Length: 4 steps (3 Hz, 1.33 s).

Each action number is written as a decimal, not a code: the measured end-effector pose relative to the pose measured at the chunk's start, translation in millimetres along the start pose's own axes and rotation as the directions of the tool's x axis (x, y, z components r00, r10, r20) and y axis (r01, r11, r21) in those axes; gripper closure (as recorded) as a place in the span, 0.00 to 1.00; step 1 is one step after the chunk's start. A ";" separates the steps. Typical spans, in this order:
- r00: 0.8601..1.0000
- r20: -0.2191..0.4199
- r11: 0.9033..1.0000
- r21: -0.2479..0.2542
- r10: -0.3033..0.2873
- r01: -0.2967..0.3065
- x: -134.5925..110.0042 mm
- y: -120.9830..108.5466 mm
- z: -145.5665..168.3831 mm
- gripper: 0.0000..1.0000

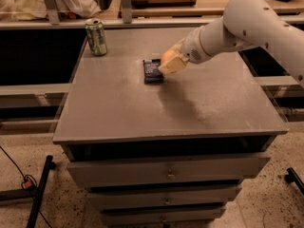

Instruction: Move orange near rxbar blueberry

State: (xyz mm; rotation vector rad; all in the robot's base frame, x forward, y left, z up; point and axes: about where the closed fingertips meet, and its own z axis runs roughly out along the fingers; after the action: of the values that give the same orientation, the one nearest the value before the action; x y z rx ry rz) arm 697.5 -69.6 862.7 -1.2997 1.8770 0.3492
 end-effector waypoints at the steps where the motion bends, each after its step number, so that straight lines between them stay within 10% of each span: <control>1: 1.000 -0.006 1.000 -0.016 -0.015 0.015 -0.5 0.1 8.6 0.83; 4: 0.997 -0.011 0.996 -0.049 -0.070 0.070 5.2 19.5 16.1 0.12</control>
Offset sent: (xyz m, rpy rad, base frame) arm 0.0088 0.0116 -0.0080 -0.0985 -0.0272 0.0587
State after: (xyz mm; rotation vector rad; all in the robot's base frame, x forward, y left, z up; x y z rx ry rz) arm 687.1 -54.7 844.5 -1.3995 1.8390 0.3525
